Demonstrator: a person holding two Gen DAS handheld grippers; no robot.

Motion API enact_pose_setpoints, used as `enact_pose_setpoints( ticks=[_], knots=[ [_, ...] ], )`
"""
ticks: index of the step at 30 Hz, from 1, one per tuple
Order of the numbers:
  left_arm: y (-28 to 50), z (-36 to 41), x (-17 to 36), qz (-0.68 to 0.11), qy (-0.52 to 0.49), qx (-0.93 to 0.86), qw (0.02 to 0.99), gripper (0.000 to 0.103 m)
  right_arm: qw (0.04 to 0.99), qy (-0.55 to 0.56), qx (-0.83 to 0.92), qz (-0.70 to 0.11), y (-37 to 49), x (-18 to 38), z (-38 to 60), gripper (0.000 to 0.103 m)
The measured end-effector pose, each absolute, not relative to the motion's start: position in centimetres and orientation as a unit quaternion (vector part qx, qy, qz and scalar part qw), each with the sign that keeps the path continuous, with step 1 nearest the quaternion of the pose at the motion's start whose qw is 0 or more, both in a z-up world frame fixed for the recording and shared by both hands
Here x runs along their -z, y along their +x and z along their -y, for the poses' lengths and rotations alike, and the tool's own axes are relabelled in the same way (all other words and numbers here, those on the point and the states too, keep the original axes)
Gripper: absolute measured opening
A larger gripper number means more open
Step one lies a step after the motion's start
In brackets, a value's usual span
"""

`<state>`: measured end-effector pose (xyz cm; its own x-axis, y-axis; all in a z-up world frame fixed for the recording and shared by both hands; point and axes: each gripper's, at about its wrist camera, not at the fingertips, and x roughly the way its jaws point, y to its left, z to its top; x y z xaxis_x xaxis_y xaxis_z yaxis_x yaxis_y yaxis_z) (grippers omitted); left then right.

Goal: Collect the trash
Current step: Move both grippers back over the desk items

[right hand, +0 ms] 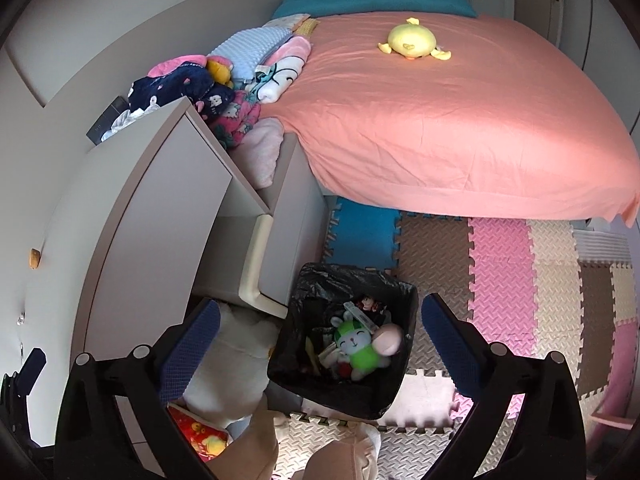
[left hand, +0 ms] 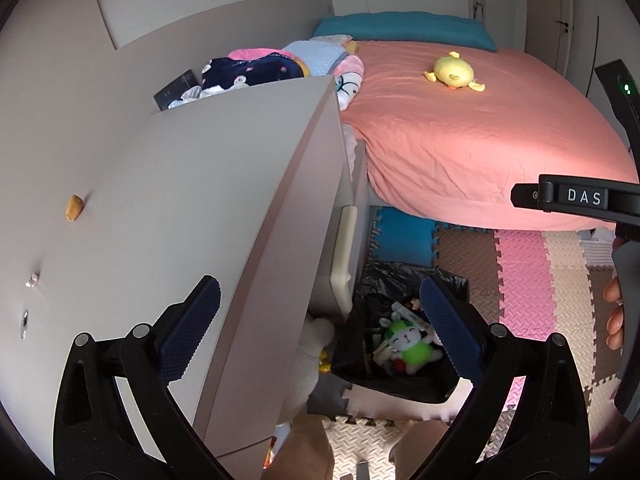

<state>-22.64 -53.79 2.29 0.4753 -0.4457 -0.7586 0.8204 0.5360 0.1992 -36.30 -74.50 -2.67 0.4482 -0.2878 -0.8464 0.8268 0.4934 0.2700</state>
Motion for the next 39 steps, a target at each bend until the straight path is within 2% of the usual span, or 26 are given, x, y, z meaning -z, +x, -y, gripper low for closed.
enact_pose_setpoints(
  ticks=[20,39],
  knots=[
    [-20.0,51.8,-3.7,-0.336,0.257,0.383,0.821,0.097,0.791,0.324,0.345,-0.386,-32.9,0.5,72.2,0.1],
    [-7.9,40.9,-5.5,-0.367,0.176,0.27,0.873,0.097,0.855,0.239,0.265,-0.377,-20.4,-4.4,63.9,0.1]
  ],
)
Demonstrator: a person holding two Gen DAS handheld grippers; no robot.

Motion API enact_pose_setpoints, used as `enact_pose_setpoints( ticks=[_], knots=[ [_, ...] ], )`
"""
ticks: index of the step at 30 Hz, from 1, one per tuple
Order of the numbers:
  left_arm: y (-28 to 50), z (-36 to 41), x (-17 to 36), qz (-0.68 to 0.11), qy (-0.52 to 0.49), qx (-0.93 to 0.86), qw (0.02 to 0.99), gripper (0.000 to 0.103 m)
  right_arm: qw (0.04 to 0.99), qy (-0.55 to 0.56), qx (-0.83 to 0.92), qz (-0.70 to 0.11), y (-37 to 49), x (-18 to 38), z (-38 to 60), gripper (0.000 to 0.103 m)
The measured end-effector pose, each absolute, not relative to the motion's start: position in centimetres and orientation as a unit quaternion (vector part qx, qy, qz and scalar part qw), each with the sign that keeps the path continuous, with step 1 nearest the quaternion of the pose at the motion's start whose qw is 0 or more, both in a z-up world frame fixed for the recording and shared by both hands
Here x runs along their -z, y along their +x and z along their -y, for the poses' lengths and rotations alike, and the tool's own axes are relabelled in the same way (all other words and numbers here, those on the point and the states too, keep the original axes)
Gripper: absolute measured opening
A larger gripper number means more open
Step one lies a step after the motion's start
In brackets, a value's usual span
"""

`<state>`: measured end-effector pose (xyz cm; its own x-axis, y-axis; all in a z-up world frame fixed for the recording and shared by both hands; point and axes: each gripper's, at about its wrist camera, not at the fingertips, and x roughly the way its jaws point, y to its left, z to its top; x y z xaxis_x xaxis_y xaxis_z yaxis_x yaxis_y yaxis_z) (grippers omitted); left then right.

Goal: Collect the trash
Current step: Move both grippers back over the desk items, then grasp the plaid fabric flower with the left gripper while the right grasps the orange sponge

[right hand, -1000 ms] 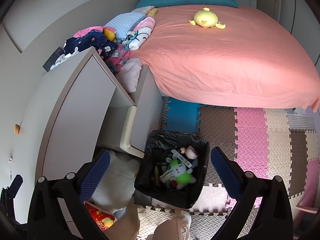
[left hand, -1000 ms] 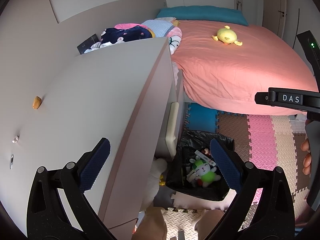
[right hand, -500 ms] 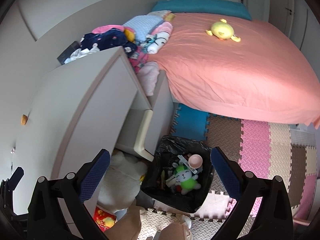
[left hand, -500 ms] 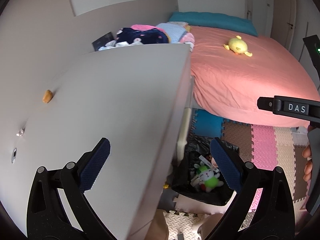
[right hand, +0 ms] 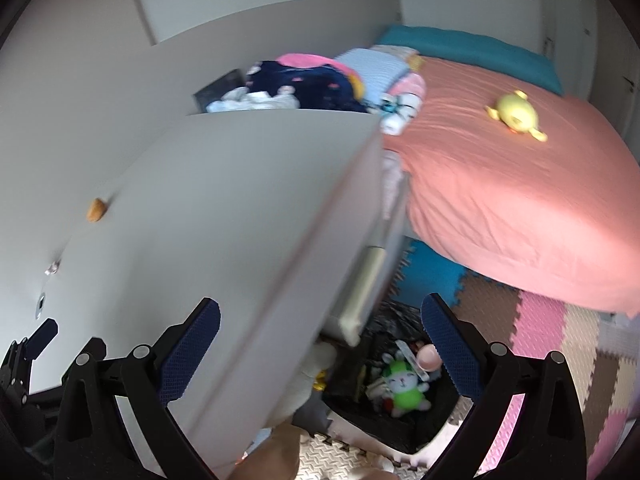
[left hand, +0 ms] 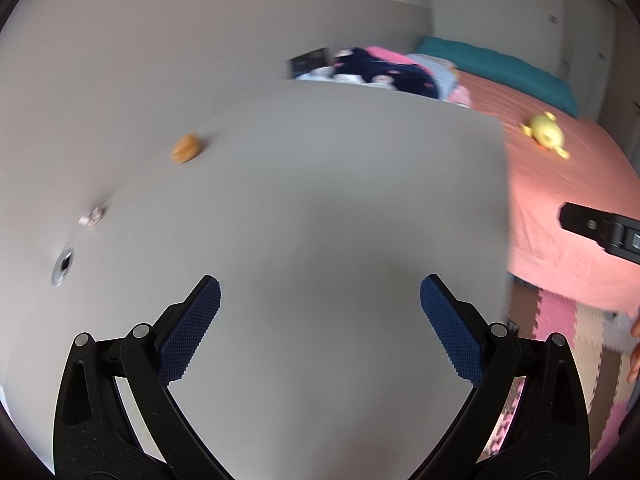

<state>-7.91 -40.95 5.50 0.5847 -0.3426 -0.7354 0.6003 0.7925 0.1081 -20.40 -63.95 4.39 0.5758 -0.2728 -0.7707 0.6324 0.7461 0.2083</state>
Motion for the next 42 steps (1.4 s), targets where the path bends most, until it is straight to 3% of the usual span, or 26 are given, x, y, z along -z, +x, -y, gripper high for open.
enact_pose_setpoints(
  ticks=[25,42],
  knots=[
    [9.7,27.0,-3.7,-0.415,0.061,0.046,0.907,0.097,0.88,0.183,0.134,-0.418,-2.7,-4.4,53.4,0.1],
    [16.9,28.1,-2.3,-0.418,0.077,-0.002,0.905,0.097,0.882,0.156,0.074,-0.438,7.7,-3.0,49.6,0.1]
  ],
)
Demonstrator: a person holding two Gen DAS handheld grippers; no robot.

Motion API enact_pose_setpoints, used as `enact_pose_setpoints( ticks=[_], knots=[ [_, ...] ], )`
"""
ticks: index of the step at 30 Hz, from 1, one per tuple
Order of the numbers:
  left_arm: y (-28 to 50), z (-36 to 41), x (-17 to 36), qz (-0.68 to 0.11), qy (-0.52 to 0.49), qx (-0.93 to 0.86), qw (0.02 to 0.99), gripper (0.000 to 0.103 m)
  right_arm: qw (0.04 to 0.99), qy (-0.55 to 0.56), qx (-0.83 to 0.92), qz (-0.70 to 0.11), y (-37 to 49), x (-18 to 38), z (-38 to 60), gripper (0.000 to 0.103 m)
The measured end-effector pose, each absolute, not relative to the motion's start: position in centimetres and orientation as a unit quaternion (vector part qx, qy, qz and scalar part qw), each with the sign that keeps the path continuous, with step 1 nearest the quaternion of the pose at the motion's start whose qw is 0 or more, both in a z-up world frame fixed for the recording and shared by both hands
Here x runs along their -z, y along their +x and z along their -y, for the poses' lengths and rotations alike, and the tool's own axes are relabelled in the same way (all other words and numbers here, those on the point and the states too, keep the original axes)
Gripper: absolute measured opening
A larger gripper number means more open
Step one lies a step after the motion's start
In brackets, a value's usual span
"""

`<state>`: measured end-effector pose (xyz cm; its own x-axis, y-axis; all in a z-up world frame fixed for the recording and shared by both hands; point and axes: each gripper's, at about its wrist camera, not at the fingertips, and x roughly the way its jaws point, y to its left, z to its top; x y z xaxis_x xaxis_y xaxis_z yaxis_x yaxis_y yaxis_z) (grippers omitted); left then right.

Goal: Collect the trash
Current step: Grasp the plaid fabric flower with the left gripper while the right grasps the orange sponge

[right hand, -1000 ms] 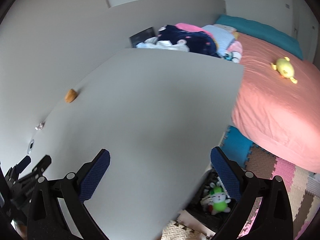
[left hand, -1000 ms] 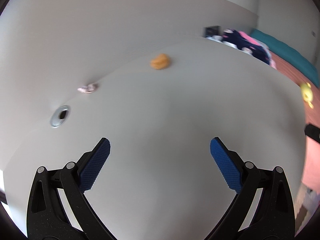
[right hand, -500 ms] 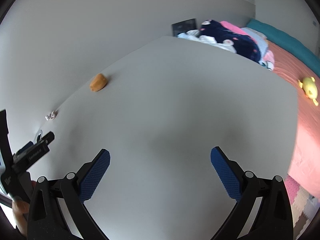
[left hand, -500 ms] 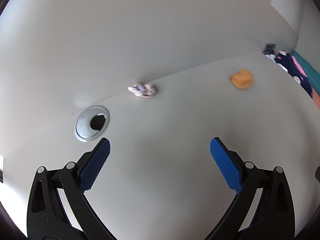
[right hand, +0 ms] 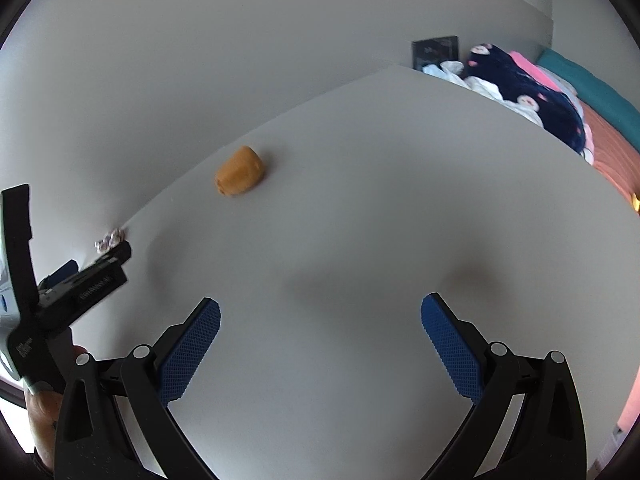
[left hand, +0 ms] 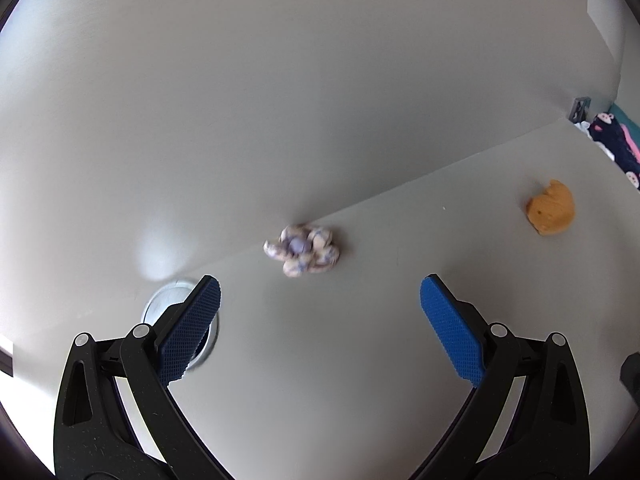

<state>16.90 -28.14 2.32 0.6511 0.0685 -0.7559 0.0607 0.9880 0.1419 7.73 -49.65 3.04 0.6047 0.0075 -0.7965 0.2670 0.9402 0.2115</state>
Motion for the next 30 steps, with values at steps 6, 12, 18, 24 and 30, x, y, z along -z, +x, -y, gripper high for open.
enact_pose_setpoints(
  ticks=[6,12,18,24,30],
  knots=[
    [18.3,28.6,-1.8,-0.425,0.074,-0.006,0.902,0.097,0.886,0.141,0.068,-0.436,10.5,-3.4,48.9,0.1],
    [18.7,28.2,-1.3,-0.439,0.044,0.002,0.897,0.077,0.887,0.118,0.067,-0.442,13.3,-3.6,47.8,0.098],
    [19.1,27.2,-1.5,-0.433,0.026,-0.001,0.901,0.038,0.888,0.108,0.059,-0.444,15.9,-3.7,46.4,0.089],
    [18.4,28.2,-1.4,-0.43,0.044,0.002,0.902,0.032,0.877,0.124,0.063,-0.461,18.8,-2.9,46.1,0.065],
    [17.7,29.4,-1.2,-0.429,0.048,0.004,0.902,0.031,0.872,0.129,0.075,-0.466,20.1,-2.2,45.9,0.059]
  ],
)
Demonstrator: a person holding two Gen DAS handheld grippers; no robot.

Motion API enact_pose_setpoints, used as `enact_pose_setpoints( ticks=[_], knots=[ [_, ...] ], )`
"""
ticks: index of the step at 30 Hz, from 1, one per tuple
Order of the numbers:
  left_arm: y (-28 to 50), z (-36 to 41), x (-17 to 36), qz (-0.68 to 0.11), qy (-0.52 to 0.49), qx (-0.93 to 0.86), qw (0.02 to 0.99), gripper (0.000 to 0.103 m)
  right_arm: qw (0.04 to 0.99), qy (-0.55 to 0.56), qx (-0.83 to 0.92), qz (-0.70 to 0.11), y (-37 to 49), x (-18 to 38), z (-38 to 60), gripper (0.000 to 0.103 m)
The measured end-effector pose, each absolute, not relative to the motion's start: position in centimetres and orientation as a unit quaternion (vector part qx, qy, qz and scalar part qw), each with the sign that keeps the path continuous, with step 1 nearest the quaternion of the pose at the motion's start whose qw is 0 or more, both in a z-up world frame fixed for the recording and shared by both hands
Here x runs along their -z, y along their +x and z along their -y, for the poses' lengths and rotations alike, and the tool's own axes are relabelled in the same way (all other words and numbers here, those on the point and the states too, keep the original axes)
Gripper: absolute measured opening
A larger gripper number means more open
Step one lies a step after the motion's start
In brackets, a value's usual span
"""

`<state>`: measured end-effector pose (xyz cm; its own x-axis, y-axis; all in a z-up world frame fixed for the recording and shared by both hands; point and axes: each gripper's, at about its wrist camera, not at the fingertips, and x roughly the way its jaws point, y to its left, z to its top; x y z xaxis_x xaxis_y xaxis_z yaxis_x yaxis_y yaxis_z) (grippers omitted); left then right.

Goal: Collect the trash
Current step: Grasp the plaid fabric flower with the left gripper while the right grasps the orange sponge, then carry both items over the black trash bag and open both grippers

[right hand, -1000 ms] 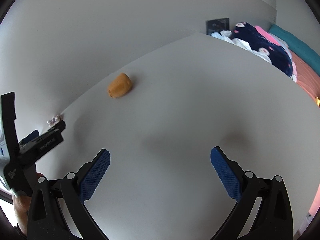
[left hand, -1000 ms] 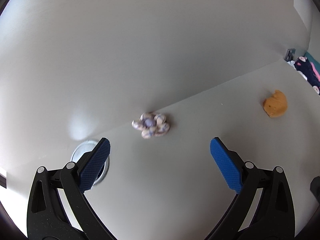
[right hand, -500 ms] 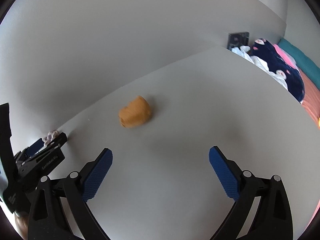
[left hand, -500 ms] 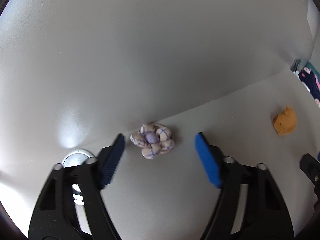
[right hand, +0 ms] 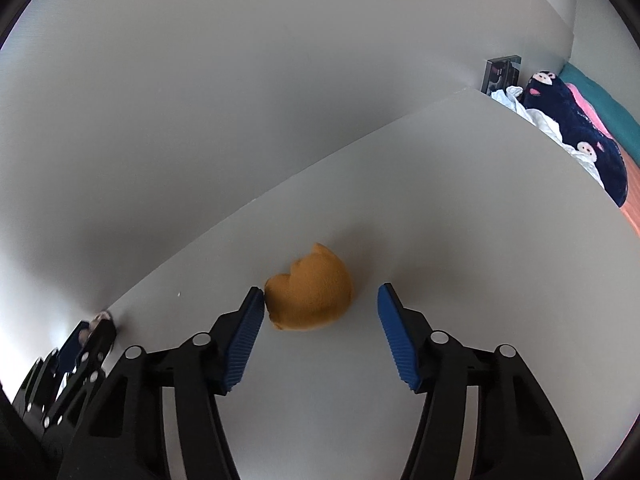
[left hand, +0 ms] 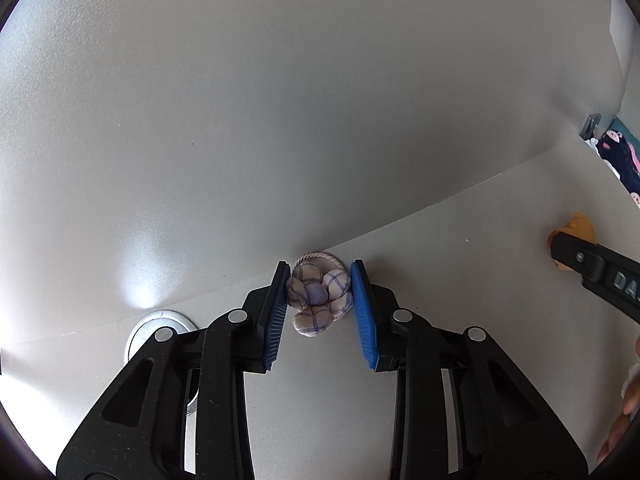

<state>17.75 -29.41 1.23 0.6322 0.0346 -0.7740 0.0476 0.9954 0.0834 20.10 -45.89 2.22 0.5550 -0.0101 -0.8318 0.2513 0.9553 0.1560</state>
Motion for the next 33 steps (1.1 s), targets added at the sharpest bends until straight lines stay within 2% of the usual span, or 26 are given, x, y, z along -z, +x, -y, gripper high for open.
enact_pose_setpoints(
  ticks=[4,5,11,27,33],
  knots=[
    [17.4,29.5,-1.3,-0.429,0.047,0.004,0.902,0.031,0.873,0.127,0.084,-0.464,20.4,-2.1,45.9,0.055],
    [17.4,29.6,-1.3,-0.429,0.047,0.004,0.902,0.031,0.873,0.125,0.085,-0.463,20.5,-2.1,45.7,0.048],
    [17.7,29.5,-1.2,-0.429,0.049,0.003,0.902,0.031,0.881,0.1,0.086,-0.455,20.0,-2.1,45.5,0.048],
    [16.3,29.4,-1.3,-0.429,0.067,0.026,0.901,0.029,0.871,0.137,0.064,-0.467,13.6,-2.3,48.8,0.048],
    [15.3,30.2,-2.9,-0.427,0.076,0.041,0.9,0.029,0.873,0.147,0.056,-0.461,10.4,-2.9,49.3,0.048]
  ],
)
